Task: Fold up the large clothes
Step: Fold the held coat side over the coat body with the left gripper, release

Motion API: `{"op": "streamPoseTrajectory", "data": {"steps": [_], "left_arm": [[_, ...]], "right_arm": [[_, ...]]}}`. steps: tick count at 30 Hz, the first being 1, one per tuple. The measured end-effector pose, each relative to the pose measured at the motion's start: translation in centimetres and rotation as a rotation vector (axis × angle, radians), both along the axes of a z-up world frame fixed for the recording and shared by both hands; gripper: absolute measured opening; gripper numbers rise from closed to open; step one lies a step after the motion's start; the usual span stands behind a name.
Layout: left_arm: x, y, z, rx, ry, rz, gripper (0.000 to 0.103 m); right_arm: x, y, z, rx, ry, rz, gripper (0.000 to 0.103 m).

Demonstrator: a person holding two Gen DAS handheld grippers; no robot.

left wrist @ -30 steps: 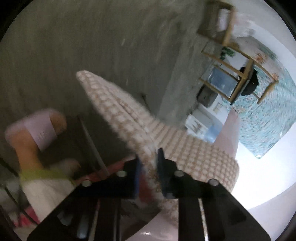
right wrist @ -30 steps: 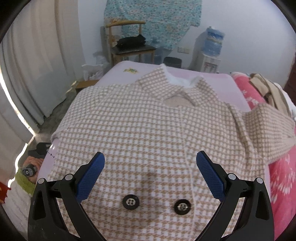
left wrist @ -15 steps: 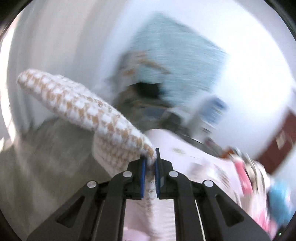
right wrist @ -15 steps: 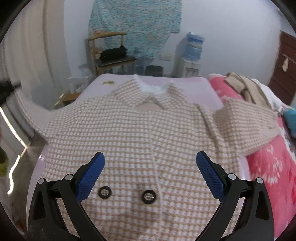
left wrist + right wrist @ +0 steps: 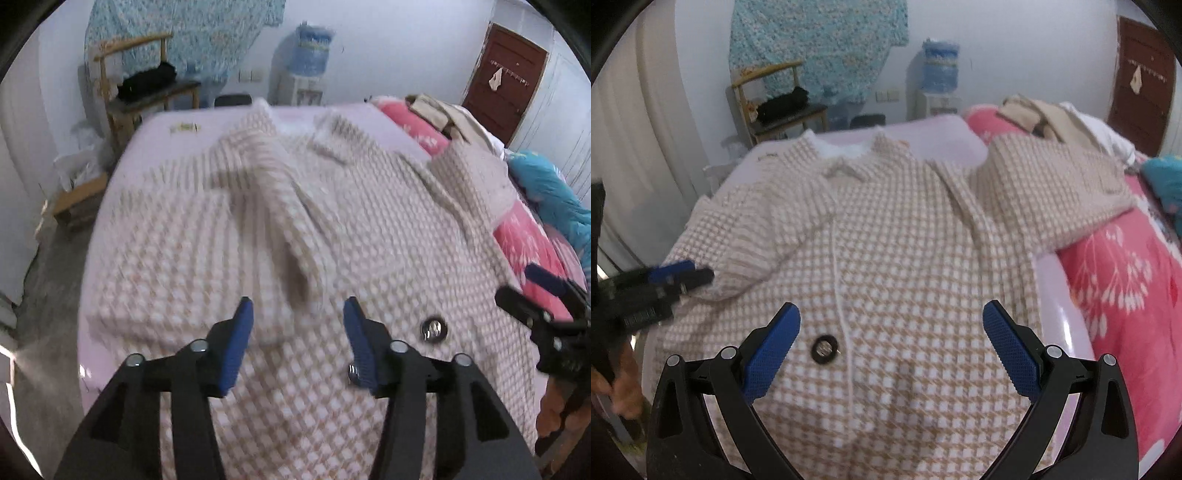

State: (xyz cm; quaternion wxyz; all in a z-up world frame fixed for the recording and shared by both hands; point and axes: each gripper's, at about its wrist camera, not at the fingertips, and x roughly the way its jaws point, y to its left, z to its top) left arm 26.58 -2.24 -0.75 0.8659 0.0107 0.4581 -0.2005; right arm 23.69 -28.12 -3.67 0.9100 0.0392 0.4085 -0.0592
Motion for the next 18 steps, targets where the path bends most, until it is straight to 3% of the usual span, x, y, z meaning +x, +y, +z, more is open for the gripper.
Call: {"op": "streamPoseTrajectory", "data": {"steps": [1,3,18], "left_arm": [[-0.5,0.3,0.0,-0.017,0.0,0.005,0.063],[-0.7,0.7,0.3,-0.034,-0.017,0.02,0.067],[-1.9,5.0,1.7,-0.041,-0.027,0.162,0.069]], "right_arm": [[0.0,-0.1,-0.3,0.006,0.008,0.0,0.095],[0.2,-0.4,-0.7,0.015,0.017,0.004,0.095],[1.1,-0.1,-1.9,-0.009,0.062,0.029,0.095]]}}
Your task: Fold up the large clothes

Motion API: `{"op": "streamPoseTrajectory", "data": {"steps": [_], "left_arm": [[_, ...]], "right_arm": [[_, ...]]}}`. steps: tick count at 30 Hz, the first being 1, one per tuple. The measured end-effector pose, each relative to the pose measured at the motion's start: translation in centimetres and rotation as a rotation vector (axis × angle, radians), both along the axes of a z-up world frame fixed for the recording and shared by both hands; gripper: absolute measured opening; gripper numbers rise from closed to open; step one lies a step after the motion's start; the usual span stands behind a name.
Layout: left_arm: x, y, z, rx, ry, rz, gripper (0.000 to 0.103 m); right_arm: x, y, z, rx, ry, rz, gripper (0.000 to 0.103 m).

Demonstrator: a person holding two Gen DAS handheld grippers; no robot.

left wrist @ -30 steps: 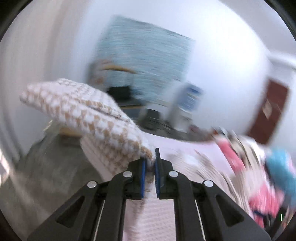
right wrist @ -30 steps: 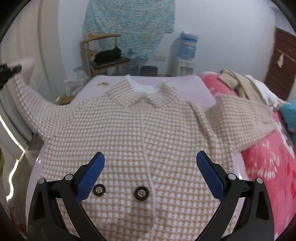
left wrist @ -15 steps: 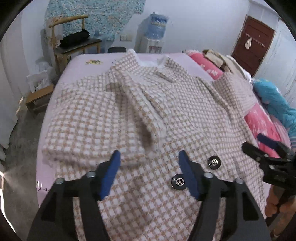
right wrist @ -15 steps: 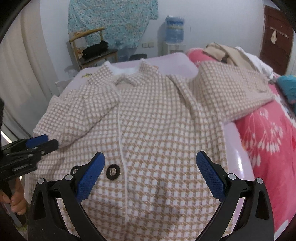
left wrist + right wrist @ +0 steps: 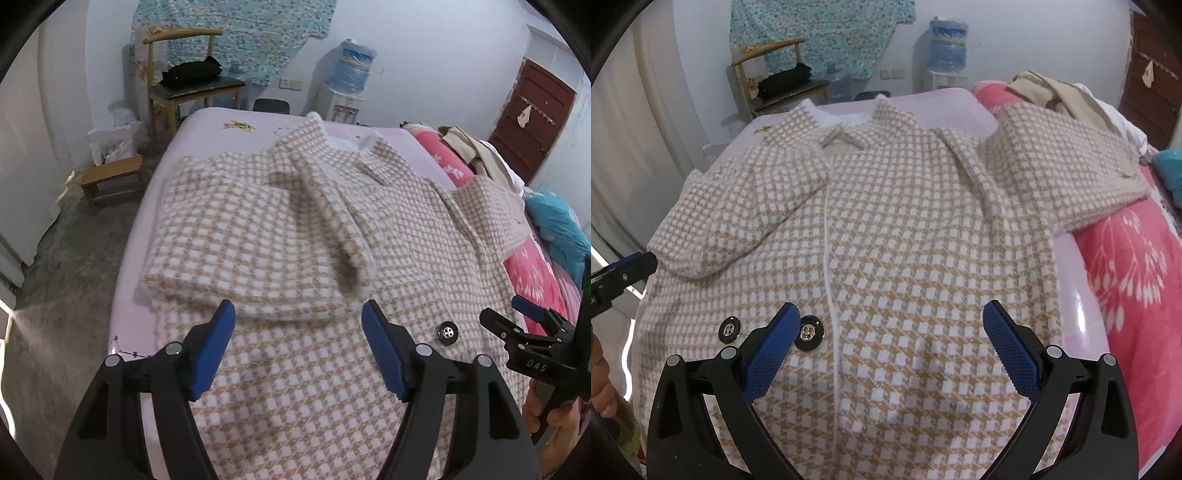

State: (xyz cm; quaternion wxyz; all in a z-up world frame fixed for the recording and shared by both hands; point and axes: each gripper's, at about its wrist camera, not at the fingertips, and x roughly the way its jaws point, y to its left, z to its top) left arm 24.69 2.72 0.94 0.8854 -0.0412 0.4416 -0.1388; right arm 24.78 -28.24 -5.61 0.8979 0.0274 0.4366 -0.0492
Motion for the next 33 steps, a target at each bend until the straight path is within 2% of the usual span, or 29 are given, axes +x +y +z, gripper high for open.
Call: {"op": "streamPoseTrajectory", "data": {"steps": [17,21,24,28,32,33], "left_arm": [[-0.1,2.7,0.5,-0.028,-0.016,0.055,0.069],[0.1,3.1,0.6,-0.006,-0.029,0.071,0.069],[0.5,3.3,0.4,0.046,-0.032,0.096,0.069],[1.2,3.7,-0.2,0.096,-0.029,0.123,0.069],[1.8,4.2,-1.3,0.131,-0.025,0.141,0.069],[1.9,4.2,-1.6,0.146,-0.026,0.142,0.068]], "right_arm": [[-0.1,1.0,1.4,-0.026,-0.034,0.016,0.095],[0.0,1.0,2.2,-0.037,-0.05,0.049,0.095],[0.4,-0.5,3.7,0.027,-0.067,0.098,0.095],[2.9,-4.2,5.4,0.189,-0.056,0.112,0.095],[8.2,-6.1,4.8,0.389,0.03,0.158,0.095],[9.1,-6.0,4.6,0.407,0.047,0.163,0.095]]}}
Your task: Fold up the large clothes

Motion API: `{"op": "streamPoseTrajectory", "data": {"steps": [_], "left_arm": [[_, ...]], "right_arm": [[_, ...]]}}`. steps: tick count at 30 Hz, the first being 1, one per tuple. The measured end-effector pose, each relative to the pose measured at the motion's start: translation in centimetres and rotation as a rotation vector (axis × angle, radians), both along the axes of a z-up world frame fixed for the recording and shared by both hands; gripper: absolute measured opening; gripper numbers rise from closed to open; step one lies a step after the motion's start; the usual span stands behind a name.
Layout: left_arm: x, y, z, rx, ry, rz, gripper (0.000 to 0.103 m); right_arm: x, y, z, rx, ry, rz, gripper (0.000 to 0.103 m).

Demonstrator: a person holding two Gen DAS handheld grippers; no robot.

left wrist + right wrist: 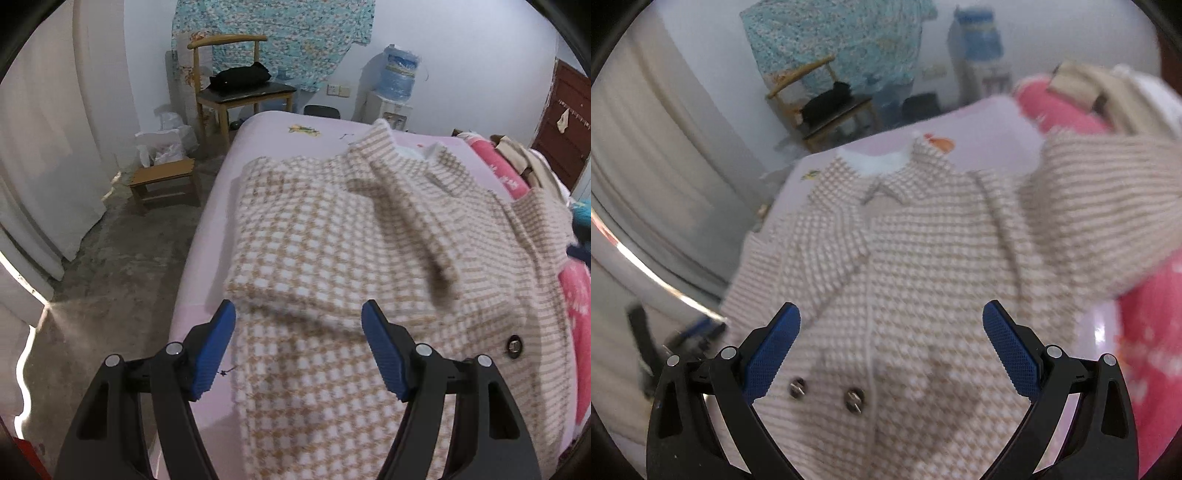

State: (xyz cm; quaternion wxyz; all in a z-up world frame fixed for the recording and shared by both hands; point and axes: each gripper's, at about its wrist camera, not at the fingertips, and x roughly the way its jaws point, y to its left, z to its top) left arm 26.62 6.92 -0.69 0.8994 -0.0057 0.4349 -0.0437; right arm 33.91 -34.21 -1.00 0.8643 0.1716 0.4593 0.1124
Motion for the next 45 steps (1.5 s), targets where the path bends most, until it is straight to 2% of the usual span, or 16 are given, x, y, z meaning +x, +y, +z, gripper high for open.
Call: {"op": "streamPoseTrajectory", "data": {"steps": [3,8,12,14,16,17,19,20,21,26,30,32,35,39,43,45], "left_arm": [[0.3,-0.1,-0.9,0.044,0.009,0.0,0.061],[0.7,0.1,-2.1,0.044,0.033,0.018,0.053],[0.8,0.6,-2.8,0.017,0.053,0.032,0.053],[0.9,0.8,-3.2,0.007,0.061,0.036,0.053],[1.0,1.0,-3.4,-0.004,0.069,0.039,0.053],[1.0,1.0,-3.5,-0.008,0.074,0.041,0.053],[1.0,1.1,-3.7,-0.006,0.081,0.044,0.053],[1.1,1.1,-3.8,-0.002,0.081,0.044,0.053],[1.1,1.0,-3.8,0.002,0.081,0.044,0.053],[1.4,1.4,-4.1,0.003,0.097,0.058,0.053],[1.4,1.5,-4.3,0.008,0.103,0.058,0.053],[1.4,1.3,-4.3,0.019,0.102,0.054,0.053],[1.5,1.2,-4.4,0.027,0.1,0.05,0.053],[1.6,1.2,-4.4,0.024,0.1,0.053,0.053],[1.6,1.2,-4.4,0.028,0.102,0.053,0.053],[1.7,1.2,-4.4,0.028,0.103,0.054,0.053]], "right_arm": [[3.3,2.0,-0.5,0.014,0.035,0.027,0.087],[7.5,10.1,-0.7,-0.008,0.014,0.179,0.087],[10.6,16.4,-2.0,-0.174,-0.003,0.241,0.087],[12.0,18.7,-3.6,-0.271,0.014,0.248,0.083],[13.0,20.0,-5.4,-0.395,0.035,0.228,0.072],[13.4,20.0,-6.1,-0.43,0.05,0.219,0.057],[13.6,19.5,-6.6,-0.403,0.068,0.196,0.038],[13.5,19.1,-6.3,-0.374,0.068,0.186,0.018],[13.3,18.7,-5.7,-0.339,0.065,0.173,0.013],[9.2,14.3,0.4,-0.156,-0.101,0.105,0.011],[5.1,8.4,2.4,-0.022,-0.149,0.037,0.011],[2.7,5.5,1.2,0.017,-0.12,-0.008,0.011],[-0.1,2.0,-2.2,0.038,-0.012,-0.064,0.012],[-2.6,-0.2,-5.9,0.077,0.11,-0.118,0.019],[-3.7,-1.4,-7.4,0.14,0.147,-0.151,0.02],[-3.4,-1.3,-7.6,0.157,0.152,-0.144,0.027]]}}
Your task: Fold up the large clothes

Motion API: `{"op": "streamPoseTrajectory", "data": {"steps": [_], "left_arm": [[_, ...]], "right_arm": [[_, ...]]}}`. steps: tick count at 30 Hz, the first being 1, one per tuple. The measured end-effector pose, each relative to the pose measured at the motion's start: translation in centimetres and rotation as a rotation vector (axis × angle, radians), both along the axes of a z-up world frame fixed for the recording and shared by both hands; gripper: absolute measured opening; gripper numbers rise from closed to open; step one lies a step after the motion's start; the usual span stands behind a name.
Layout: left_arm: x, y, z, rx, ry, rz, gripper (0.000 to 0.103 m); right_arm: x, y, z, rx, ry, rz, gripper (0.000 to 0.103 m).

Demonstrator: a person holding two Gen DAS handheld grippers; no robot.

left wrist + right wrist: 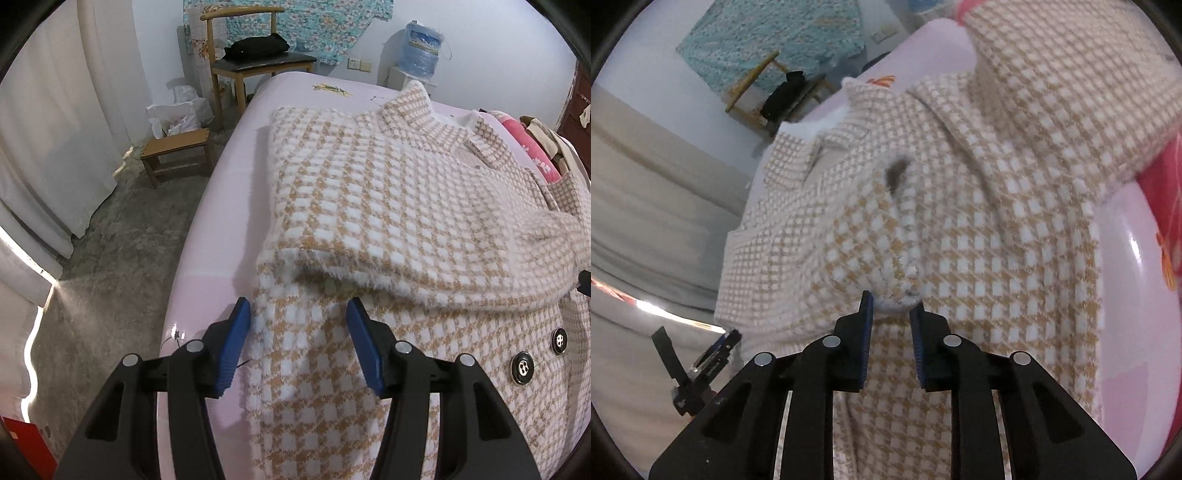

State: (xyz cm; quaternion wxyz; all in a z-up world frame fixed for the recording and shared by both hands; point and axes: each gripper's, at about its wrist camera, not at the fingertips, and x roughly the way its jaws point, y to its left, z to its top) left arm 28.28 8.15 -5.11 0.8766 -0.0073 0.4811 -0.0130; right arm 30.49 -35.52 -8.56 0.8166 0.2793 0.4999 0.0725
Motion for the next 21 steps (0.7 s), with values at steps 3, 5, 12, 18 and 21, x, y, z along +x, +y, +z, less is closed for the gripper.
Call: {"op": "streamPoseTrajectory", "data": {"steps": [3,5,12,18,21], "left_arm": [[0.0,0.0,0.0,0.0,0.001,0.002,0.053],[0.0,0.0,0.0,0.0,0.0,0.002,0.053],[-0.1,-0.1,0.0,0.005,-0.001,0.001,0.053],[-0.2,-0.1,0.0,0.01,-0.003,0.007,0.053],[-0.2,-0.1,-0.1,0.011,-0.007,0.007,0.053]], "right_arm": [[0.8,-0.7,0.3,0.018,-0.001,0.008,0.048],[1.8,-1.2,0.6,0.02,0.005,0.011,0.057],[4.3,-2.3,0.0,0.018,0.022,0.015,0.062],[7.3,-3.2,-2.1,0.049,0.08,0.052,0.055],[8.2,-2.3,-1.9,-0.004,0.086,0.08,0.039]]}}
